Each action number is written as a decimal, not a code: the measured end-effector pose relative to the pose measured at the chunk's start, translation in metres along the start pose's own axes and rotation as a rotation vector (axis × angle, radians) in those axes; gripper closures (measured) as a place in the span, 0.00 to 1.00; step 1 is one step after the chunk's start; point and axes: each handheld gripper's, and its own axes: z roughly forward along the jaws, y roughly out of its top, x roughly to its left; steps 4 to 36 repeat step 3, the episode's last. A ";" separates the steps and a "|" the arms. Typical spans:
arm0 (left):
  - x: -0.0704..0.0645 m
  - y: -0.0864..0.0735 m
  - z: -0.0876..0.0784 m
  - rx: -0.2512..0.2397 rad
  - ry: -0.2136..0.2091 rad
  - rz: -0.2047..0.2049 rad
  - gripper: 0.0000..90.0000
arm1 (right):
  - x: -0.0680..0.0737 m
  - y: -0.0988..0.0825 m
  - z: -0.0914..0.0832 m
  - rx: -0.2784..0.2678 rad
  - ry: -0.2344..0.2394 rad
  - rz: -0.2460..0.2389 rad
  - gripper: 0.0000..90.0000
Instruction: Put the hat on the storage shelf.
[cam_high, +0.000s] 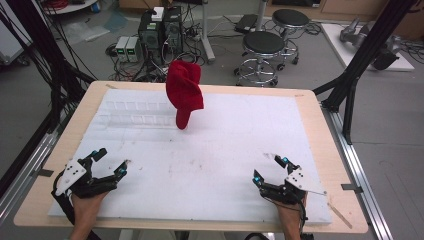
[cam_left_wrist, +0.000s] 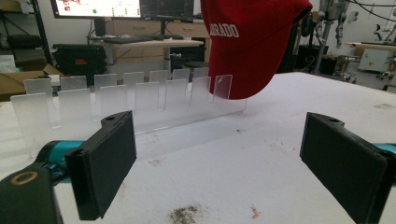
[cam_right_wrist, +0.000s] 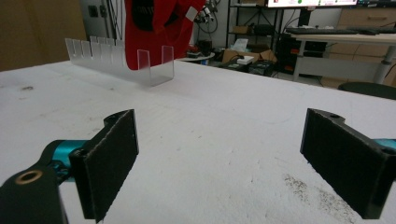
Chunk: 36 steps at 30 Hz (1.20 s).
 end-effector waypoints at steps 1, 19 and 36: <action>0.000 0.000 0.000 0.000 0.000 0.002 0.12 | 0.001 0.000 0.000 0.010 -0.002 0.004 0.11; 0.000 0.000 0.000 -0.006 -0.002 0.002 0.12 | 0.001 0.000 0.001 0.015 -0.007 0.002 0.11; 0.000 0.000 0.000 -0.006 -0.002 0.002 0.12 | 0.001 0.000 0.001 0.015 -0.007 0.002 0.11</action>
